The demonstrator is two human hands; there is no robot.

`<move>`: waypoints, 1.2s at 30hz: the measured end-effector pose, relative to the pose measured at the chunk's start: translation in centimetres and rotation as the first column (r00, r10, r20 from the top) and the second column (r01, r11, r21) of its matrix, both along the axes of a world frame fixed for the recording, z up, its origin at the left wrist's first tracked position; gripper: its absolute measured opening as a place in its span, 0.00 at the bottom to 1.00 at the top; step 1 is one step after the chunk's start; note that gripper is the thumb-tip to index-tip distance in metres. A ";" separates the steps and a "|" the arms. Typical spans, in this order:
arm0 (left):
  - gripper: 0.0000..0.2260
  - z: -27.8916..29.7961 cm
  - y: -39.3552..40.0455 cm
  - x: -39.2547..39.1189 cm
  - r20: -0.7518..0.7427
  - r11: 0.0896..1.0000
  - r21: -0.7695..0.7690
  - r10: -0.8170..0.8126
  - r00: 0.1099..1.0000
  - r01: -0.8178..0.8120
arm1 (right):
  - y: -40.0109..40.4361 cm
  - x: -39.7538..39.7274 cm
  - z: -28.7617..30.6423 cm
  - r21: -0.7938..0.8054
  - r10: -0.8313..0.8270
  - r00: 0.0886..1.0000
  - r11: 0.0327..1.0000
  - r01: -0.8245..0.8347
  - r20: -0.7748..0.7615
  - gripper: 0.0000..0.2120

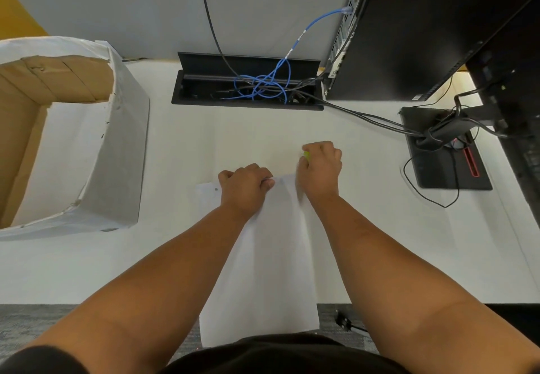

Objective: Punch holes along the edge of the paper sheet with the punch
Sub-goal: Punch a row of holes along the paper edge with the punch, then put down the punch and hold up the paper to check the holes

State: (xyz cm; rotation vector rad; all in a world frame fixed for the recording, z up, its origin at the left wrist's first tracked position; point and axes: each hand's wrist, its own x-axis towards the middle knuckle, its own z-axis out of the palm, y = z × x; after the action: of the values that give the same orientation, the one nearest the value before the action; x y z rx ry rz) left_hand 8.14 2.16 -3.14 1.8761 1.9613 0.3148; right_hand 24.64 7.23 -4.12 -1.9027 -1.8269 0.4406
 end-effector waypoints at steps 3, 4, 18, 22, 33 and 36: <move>0.11 0.5 0.1 0.0 0.001 1.000 0.021 0.000 1.000 0.000 | -0.6 -0.7 1.1 0.004 0.098 0.967 0.995 -0.100 -0.234 0.11; 0.10 0.7 0.1 -0.1 0.001 1.000 0.029 0.000 1.000 0.000 | -1.0 -0.8 1.7 -0.064 0.075 0.930 0.992 -0.105 -0.359 0.10; 0.09 3.6 -0.3 -1.7 0.014 0.987 0.161 0.009 1.000 -0.011 | -6.0 -0.4 1.5 -0.524 -0.168 0.707 0.789 -0.321 -0.687 0.11; 0.07 3.9 -1.0 -2.9 0.029 0.984 0.178 -0.005 1.000 0.000 | -6.8 -0.8 0.3 -0.471 -0.194 0.740 0.863 -0.184 -0.644 0.15; 0.12 2.4 -4.7 -7.1 0.406 0.846 -0.103 0.516 0.754 -0.524 | -6.4 0.5 -0.3 -0.469 -0.285 0.730 0.882 -0.054 -0.620 0.18; 0.12 2.4 -6.1 -6.1 0.629 0.773 -0.285 0.598 0.498 -0.567 | -6.2 0.6 0.2 -0.475 -0.293 0.729 0.878 -0.051 -0.619 0.14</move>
State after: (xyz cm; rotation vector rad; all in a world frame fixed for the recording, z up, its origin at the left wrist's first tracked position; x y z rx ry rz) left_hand 2.03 -3.92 -0.74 0.7522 1.9145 1.0090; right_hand 25.21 1.00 -3.87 -1.7657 -1.1415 1.4284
